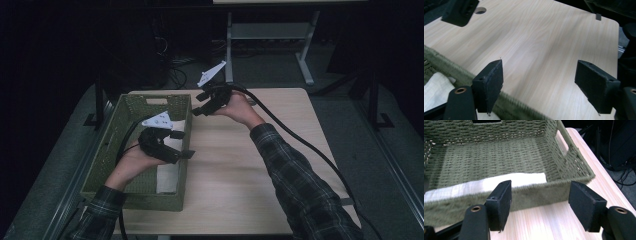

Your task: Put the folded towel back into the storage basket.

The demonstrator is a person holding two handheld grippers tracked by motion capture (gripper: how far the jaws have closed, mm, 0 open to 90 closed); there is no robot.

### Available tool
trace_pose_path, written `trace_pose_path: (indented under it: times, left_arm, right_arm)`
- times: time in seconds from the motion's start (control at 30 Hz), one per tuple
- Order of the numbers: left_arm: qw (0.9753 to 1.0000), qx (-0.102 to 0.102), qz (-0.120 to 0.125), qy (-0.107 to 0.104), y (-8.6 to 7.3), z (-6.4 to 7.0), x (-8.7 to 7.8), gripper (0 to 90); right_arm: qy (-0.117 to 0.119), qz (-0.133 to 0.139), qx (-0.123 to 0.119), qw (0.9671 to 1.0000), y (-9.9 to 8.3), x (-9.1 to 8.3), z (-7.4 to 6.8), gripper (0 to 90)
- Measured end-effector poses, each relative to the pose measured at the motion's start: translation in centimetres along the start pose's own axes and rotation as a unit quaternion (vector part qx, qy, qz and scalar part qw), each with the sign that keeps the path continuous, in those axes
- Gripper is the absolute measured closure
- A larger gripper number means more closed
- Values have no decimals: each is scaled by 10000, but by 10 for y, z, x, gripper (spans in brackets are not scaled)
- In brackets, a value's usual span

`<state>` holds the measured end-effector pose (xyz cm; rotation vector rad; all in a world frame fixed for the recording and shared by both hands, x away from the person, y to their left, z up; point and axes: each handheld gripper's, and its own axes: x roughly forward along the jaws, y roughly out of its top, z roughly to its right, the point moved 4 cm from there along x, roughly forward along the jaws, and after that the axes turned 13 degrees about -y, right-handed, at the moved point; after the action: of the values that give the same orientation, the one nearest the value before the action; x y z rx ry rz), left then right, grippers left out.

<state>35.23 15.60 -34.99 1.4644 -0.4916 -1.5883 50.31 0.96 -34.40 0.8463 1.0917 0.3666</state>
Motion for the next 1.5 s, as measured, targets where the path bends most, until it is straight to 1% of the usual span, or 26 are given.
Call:
trace_pose_path:
  times: [0.03, 0.1, 0.2, 0.23, 0.3, 0.33, 0.4, 0.43, 0.47, 0.53, 0.57, 0.6, 0.63, 0.67, 0.77, 0.8, 0.83, 0.9, 0.97, 1.07, 1.13, 1.27, 1.37, 1.43, 1.5]
  left_arm:
    - [10000, 4, -34, 26, 2, 0, 2, 213]
    - [10000, 2, -35, 63, 6, 2, 8, 206]
    - [9999, -38, -19, 123, 11, 4, 16, 183]
    - [9999, -48, -1, 129, 13, 5, 19, 179]
    - [9999, -70, 25, 150, 15, 6, 26, 177]
    - [9998, -87, 44, 164, 16, 7, 30, 174]
    - [9998, -95, 43, 168, 19, 9, 37, 169]
    - [9998, -91, 41, 171, 20, 10, 40, 167]
    - [9998, -96, 42, 177, 22, 11, 44, 166]
    - [9998, -77, 46, 171, 25, 14, 52, 165]
    - [9998, -67, 39, 172, 26, 15, 53, 165]
    - [9998, -87, 79, 158, 28, 16, 57, 165]
    - [9998, -87, 79, 158, 28, 16, 57, 165]
    - [9998, -68, 68, 171, 29, 19, 64, 165]
    - [9998, -39, 60, 205, 31, 23, 75, 165]
    - [9998, -28, 63, 208, 32, 24, 77, 165]
    - [9997, -27, 70, 230, 32, 25, 81, 165]
    - [9997, -13, 80, 249, 32, 27, 87, 165]
    - [9994, -10, 92, 319, 31, 29, 93, 165]
    - [9990, -23, 67, 443, 28, 31, 105, 156]
    - [9989, -13, 31, 474, 26, 33, 112, 156]
    - [9982, -78, -6, 587, 19, 35, 124, 155]
    - [9976, -161, 22, 673, 13, 35, 132, 155]
    - [9972, -158, -9, 725, 9, 35, 136, 155]
    - [9970, -151, -21, 757, 6, 35, 140, 155]
  right_arm:
    - [-25, 2, -39, 10000, -3, -2, 2, 341]
    - [-56, -28, -1, 10000, -10, -7, 4, 336]
    - [-83, 7, -10, 10000, -19, -14, 8, 333]
    - [-73, -3, 75, 9999, -21, -16, 8, 331]
    - [-108, 2, 74, 9999, -27, -22, 10, 324]
    - [-122, 1, 137, 9998, -30, -24, 11, 322]
    - [-150, 31, 107, 9998, -37, -29, 13, 318]
    - [-158, 38, 203, 9997, -41, -33, 13, 317]
    - [-175, 27, 218, 9996, -45, -36, 15, 314]
    - [-206, 40, 246, 9995, -52, -40, 16, 308]
    - [-215, 38, 316, 9993, -59, -44, 17, 304]
    - [-220, 44, 338, 9992, -61, -46, 18, 300]
    - [-239, 33, 355, 9991, -65, -48, 18, 298]
    - [-242, 23, 389, 9989, -70, -51, 19, 296]
    - [-288, -2, 442, 9986, -80, -57, 20, 284]
    - [-314, 47, 394, 9987, -84, -58, 22, 285]
    - [-323, 47, 433, 9985, -86, -60, 22, 282]
    - [-358, -5, 479, 9982, -92, -64, 23, 272]
    - [-406, 3, 506, 9979, -100, -67, 24, 264]
    - [-418, -26, 622, 9972, -110, -70, 24, 252]
    - [-466, -44, 691, 9965, -119, -72, 23, 248]
    - [-534, -112, 823, 9951, -135, -75, 22, 230]
    - [-579, -162, 933, 9938, -149, -77, 21, 221]
    - [-593, -177, 969, 9934, -157, -77, 20, 220]
    - [-597, -210, 1057, 9924, -165, -78, 19, 215]
